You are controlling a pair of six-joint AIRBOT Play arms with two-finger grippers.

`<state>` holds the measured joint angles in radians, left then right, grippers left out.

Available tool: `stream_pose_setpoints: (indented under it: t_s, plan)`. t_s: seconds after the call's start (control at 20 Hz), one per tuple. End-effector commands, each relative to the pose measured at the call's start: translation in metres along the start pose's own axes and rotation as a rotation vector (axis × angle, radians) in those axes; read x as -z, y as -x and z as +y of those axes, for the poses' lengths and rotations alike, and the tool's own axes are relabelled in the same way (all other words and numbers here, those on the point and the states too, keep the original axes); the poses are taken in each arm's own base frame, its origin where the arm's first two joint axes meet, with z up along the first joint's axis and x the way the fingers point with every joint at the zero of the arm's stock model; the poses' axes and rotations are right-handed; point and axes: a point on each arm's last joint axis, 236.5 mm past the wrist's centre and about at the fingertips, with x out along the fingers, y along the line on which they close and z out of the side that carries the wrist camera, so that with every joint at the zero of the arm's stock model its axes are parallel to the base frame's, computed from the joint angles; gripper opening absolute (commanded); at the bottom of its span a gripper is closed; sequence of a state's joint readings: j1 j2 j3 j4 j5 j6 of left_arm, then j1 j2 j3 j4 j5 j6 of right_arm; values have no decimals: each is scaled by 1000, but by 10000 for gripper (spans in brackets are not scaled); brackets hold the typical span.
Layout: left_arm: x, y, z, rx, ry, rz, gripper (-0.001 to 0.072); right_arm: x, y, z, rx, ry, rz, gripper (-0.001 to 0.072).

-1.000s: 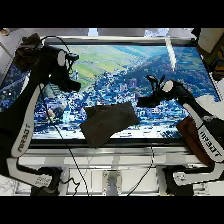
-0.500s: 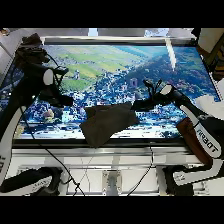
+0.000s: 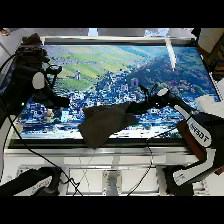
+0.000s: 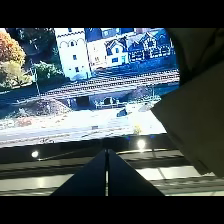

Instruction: Fold the shirts.

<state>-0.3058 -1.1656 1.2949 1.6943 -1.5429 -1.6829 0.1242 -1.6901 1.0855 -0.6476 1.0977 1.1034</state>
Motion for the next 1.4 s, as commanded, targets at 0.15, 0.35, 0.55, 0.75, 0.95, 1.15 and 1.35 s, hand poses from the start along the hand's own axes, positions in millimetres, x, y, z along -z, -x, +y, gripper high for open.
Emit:
stream_pose_setpoints:
  t_s: [0.15,0.35,0.55,0.75,0.95,1.15,1.35]
  plan:
    - [0,1,0,0,5,-3,11,-30,11,27,-112,63,-79,29]
    - [0,1,0,0,5,-3,11,-78,72,-6,23,41,-200,28]
    - [-1,1,0,0,5,-7,11,-104,186,-58,231,-20,-393,28]
    - [-5,1,0,3,24,-26,11,-57,302,-118,490,-138,-479,27]
    - [-7,1,-4,19,24,-33,11,27,384,-168,701,-317,-460,27]
    - [-6,1,-6,27,24,-32,11,121,426,-206,785,-573,-380,26]
    - [-6,2,-8,36,25,-30,11,206,458,-231,905,-794,-292,26]
